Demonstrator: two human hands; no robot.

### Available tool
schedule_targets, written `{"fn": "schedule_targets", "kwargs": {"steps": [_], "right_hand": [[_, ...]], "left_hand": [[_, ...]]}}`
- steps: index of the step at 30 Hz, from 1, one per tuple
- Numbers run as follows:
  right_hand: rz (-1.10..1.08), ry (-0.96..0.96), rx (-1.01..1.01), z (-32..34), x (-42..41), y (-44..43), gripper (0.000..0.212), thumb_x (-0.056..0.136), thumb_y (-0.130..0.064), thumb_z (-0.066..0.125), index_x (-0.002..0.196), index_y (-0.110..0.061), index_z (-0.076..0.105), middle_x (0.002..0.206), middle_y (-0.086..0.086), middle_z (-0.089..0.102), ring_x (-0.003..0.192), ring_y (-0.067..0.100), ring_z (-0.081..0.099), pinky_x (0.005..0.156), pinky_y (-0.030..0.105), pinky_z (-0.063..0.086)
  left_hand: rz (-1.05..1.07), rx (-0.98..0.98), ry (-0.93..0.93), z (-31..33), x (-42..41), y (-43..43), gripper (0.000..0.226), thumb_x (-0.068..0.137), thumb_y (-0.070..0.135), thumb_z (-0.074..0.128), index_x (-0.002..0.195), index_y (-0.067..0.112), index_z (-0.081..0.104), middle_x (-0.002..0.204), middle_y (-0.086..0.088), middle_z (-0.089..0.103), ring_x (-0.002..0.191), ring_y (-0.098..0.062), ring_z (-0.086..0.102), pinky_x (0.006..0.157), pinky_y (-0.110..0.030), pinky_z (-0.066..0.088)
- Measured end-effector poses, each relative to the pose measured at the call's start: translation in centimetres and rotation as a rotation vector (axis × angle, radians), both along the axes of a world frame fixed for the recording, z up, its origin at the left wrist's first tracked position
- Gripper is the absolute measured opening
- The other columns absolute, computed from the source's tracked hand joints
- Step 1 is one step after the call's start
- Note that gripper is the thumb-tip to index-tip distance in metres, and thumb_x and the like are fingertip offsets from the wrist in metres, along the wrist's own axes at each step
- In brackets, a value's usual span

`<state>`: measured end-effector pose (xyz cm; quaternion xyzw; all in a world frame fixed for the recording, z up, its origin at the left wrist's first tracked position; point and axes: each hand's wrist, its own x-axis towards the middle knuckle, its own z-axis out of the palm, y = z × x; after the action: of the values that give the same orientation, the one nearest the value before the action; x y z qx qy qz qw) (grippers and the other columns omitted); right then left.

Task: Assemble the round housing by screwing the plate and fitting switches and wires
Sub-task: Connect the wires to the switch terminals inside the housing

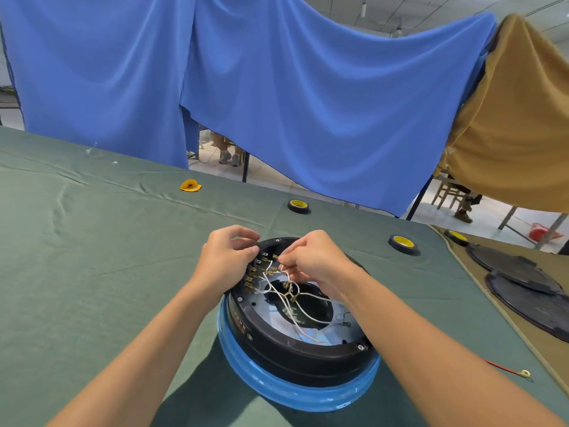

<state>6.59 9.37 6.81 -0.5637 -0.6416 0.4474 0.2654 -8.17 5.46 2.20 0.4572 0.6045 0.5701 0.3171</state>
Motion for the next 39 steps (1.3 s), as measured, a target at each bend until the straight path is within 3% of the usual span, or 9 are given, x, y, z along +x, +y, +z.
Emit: {"fn": "schedule_targets", "kwargs": {"steps": [6, 12, 18, 25, 37, 39], "right_hand": [[0.041, 0.010, -0.002, 0.3, -0.3, 0.4, 0.009, 0.090, -0.001, 0.064, 0.085, 0.000, 0.071, 0.072, 0.010, 0.067, 0.056, 0.013, 0.058, 0.053, 0.021, 0.051], [0.043, 0.042, -0.064, 0.7, -0.4, 0.0, 0.008, 0.085, 0.003, 0.068, 0.091, 0.008, 0.071, 0.070, 0.012, 0.066, 0.057, 0.012, 0.058, 0.054, 0.021, 0.052], [-0.049, 0.039, -0.038, 2.2, -0.8, 0.0, 0.007, 0.083, 0.006, 0.067, 0.086, 0.012, 0.068, 0.065, 0.012, 0.062, 0.051, 0.012, 0.053, 0.048, 0.019, 0.046], [-0.092, -0.054, -0.029, 1.0, -1.8, -0.2, 0.007, 0.084, 0.004, 0.068, 0.087, 0.010, 0.069, 0.070, 0.014, 0.064, 0.059, 0.017, 0.057, 0.052, 0.022, 0.051], [-0.110, -0.035, -0.028, 0.2, -2.1, 0.2, 0.007, 0.084, -0.001, 0.071, 0.084, 0.006, 0.070, 0.070, 0.012, 0.067, 0.059, 0.015, 0.058, 0.055, 0.022, 0.051], [-0.102, -0.045, -0.021, 0.3, -2.2, 0.2, 0.007, 0.084, -0.001, 0.070, 0.083, 0.006, 0.070, 0.068, 0.011, 0.066, 0.057, 0.014, 0.058, 0.053, 0.021, 0.050]], "left_hand": [[-0.018, 0.039, -0.179, -0.3, 0.2, 0.1, 0.026, 0.090, -0.005, 0.062, 0.089, 0.020, 0.069, 0.099, -0.008, 0.074, 0.076, -0.022, 0.066, 0.079, -0.040, 0.056], [-0.013, 0.056, -0.190, -0.6, 0.2, 0.0, 0.026, 0.090, -0.004, 0.061, 0.088, 0.021, 0.069, 0.088, -0.007, 0.073, 0.063, -0.012, 0.061, 0.067, -0.030, 0.049], [0.001, 0.061, -0.160, -0.7, 0.4, 0.1, 0.027, 0.090, -0.003, 0.061, 0.086, 0.023, 0.069, 0.089, -0.007, 0.074, 0.076, -0.020, 0.065, 0.080, -0.038, 0.053], [0.003, 0.069, -0.171, -0.7, 0.4, 0.0, 0.026, 0.090, -0.002, 0.062, 0.085, 0.022, 0.070, 0.085, -0.006, 0.073, 0.075, -0.020, 0.066, 0.078, -0.037, 0.054], [0.002, 0.045, -0.190, -0.7, 0.2, 0.3, 0.025, 0.090, 0.003, 0.063, 0.092, 0.028, 0.067, 0.112, -0.009, 0.072, 0.099, -0.029, 0.068, 0.087, -0.045, 0.057], [-0.010, 0.040, -0.195, -0.7, 0.2, 0.3, 0.025, 0.091, 0.004, 0.063, 0.095, 0.029, 0.065, 0.121, -0.007, 0.069, 0.105, -0.030, 0.067, 0.081, -0.041, 0.057]]}}
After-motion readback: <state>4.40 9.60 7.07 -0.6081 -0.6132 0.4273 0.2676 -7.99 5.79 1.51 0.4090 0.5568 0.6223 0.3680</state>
